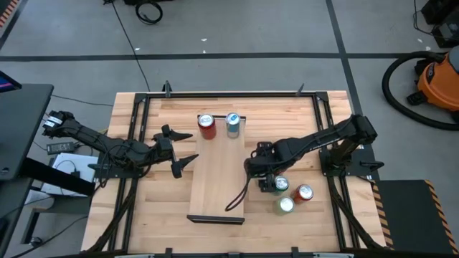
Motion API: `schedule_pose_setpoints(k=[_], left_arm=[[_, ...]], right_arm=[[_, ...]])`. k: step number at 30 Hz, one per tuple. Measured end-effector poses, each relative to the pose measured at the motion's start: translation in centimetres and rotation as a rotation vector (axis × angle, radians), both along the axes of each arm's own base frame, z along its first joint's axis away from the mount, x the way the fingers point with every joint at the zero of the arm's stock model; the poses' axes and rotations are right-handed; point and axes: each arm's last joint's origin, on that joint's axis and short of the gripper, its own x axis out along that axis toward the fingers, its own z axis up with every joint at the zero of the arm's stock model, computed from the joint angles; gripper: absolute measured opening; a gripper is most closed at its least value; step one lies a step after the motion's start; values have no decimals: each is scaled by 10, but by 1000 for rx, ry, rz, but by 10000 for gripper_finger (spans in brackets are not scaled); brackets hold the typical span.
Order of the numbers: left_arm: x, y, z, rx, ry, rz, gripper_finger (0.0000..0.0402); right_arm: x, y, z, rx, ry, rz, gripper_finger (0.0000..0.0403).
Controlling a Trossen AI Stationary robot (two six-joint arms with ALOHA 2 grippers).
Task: Place canned beverage on shelf
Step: Put the pink soda can on the shelf
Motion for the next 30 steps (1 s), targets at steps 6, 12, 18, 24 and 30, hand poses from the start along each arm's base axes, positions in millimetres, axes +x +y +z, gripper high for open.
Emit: schedule_pose_setpoints(k=[6, 12, 18, 24, 30], left_arm=[[0, 0, 0, -1, 0, 0, 389], [0, 0, 0, -1, 0, 0, 389], [0, 0, 0, -1, 0, 0, 389], [0, 0, 0, -1, 0, 0, 389], [0, 0, 0, -1, 1, 0, 389]], right_arm=[[-4, 4, -18, 4, 22, 7, 394], [-8, 4, -37, 6, 46, 25, 393], [-8, 1, -44, 28, 49, 19, 363], [-7, -3, -43, 34, 53, 20, 321], [-4, -3, -18, 32, 56, 44, 319]])
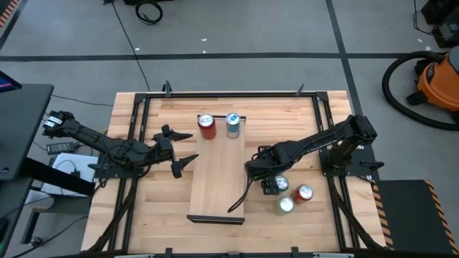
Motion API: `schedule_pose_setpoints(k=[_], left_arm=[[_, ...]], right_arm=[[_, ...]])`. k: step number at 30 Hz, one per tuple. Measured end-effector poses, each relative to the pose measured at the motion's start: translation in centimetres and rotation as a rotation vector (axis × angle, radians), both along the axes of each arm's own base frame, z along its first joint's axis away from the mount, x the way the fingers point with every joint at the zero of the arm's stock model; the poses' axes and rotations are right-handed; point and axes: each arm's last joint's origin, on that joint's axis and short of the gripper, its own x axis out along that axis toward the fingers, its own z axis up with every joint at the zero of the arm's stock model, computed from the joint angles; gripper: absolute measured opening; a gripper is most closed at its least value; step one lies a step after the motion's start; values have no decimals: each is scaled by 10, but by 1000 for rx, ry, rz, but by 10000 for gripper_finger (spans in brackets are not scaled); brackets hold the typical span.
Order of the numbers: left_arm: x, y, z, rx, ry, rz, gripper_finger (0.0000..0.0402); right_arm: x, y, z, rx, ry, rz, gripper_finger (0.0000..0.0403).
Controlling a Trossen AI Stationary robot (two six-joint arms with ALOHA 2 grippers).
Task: Place canned beverage on shelf
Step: Put the pink soda can on the shelf
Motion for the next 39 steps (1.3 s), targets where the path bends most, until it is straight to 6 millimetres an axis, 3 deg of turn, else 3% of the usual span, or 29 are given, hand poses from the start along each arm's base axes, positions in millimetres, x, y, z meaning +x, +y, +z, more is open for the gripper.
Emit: schedule_pose_setpoints(k=[8, 19, 30, 39], left_arm=[[0, 0, 0, -10, 0, 0, 389], [1, -4, -2, -22, 21, -138, 389], [12, -7, -12, -2, 90, -150, 389], [43, -17, 5, 9, 219, -136, 389]], right_arm=[[4, -5, 55, -124, -73, 19, 322], [4, -25, 121, -121, -194, 11, 323], [18, -35, 141, -115, -376, 72, 323], [30, -33, 148, -86, -514, 116, 323]])
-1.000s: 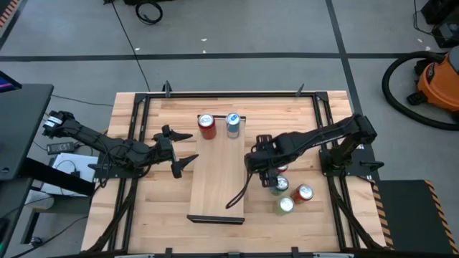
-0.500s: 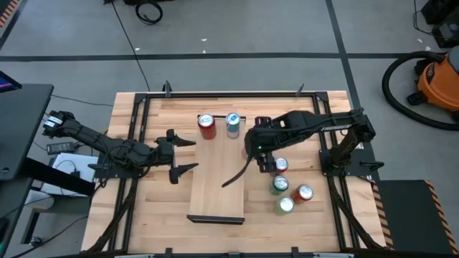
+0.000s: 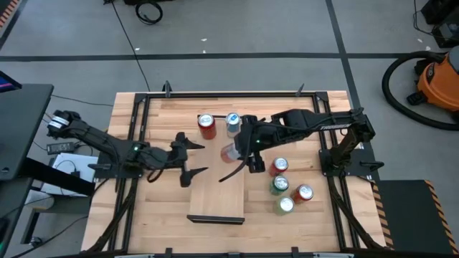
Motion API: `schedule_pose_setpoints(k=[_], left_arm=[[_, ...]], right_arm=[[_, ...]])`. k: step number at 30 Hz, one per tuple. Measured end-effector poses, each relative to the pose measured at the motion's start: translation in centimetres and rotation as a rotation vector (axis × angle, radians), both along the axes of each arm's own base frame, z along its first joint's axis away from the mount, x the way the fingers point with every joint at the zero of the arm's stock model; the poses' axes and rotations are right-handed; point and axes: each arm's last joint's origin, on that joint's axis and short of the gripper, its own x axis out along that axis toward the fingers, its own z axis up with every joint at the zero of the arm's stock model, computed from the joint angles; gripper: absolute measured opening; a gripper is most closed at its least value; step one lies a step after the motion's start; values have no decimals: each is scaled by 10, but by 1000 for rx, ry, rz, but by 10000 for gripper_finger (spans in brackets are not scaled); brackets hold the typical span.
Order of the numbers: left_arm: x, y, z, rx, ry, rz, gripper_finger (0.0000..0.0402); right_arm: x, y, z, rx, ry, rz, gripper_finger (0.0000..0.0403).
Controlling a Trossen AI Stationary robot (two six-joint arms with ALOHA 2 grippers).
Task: Place canned beverage on shelf
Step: Put the pink soda can on the shelf
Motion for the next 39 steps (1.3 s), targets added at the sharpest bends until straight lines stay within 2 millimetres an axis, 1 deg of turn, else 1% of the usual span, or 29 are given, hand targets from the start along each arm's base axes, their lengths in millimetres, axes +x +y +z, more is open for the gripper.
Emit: schedule_pose_setpoints(k=[3, 6, 10, 13, 18, 20, 27, 32, 39], left_arm=[[10, -4, 1, 2, 15, 2, 389], [20, -4, -1, 10, 40, 13, 389], [32, 0, -5, 10, 59, 46, 389], [38, 4, -10, 0, 85, 51, 389], [41, 11, -10, -51, 80, 35, 389], [41, 10, -9, -59, 71, 33, 389], [42, 8, -10, -51, 68, 3, 389], [49, 8, -13, -34, 47, 5, 389], [58, 12, -19, -27, 40, 22, 389]], right_arm=[[7, 0, -2, 16, -24, 7, 323], [12, 1, -9, 20, 1, 13, 323], [18, 2, -14, 20, 0, 13, 323], [19, 2, -15, 11, 10, 16, 323], [20, -1, -14, 4, -5, 14, 323], [21, -2, -13, 0, -17, 13, 323], [29, -2, -22, 3, 1, 35, 323], [36, -2, -32, -10, 32, 44, 323], [40, -2, -34, -21, 18, 61, 323]])
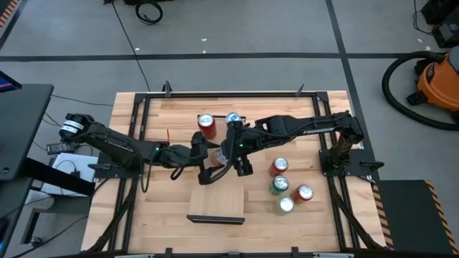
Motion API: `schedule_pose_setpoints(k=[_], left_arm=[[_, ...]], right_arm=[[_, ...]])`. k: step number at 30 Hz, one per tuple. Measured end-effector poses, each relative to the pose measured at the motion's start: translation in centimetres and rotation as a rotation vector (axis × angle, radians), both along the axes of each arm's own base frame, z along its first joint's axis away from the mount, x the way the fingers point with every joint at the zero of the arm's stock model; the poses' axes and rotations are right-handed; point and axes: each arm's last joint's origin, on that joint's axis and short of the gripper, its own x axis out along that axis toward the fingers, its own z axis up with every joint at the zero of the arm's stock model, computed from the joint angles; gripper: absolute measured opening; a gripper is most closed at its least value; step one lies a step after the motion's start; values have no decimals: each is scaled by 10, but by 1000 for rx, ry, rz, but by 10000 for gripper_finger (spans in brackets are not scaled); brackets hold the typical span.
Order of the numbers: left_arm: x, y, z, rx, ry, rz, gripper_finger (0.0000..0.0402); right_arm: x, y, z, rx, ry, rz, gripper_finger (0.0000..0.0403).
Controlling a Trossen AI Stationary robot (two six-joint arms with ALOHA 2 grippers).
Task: Place canned beverage on shelf
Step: Put the pink soda can on the shelf
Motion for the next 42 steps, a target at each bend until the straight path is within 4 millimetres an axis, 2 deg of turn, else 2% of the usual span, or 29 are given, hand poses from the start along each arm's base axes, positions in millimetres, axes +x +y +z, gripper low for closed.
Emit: schedule_pose_setpoints(k=[10, 22, 42], left_arm=[[3, 2, 1, -7, -33, 9, 386], [4, 3, 2, -9, -45, 9, 318], [4, 4, 2, -8, -48, 18, 312]], right_arm=[[0, 0, 0, 13, 0, -12, 323], [0, -1, 0, 14, 1, -15, 323], [0, -4, 0, 4, 6, -9, 337]])
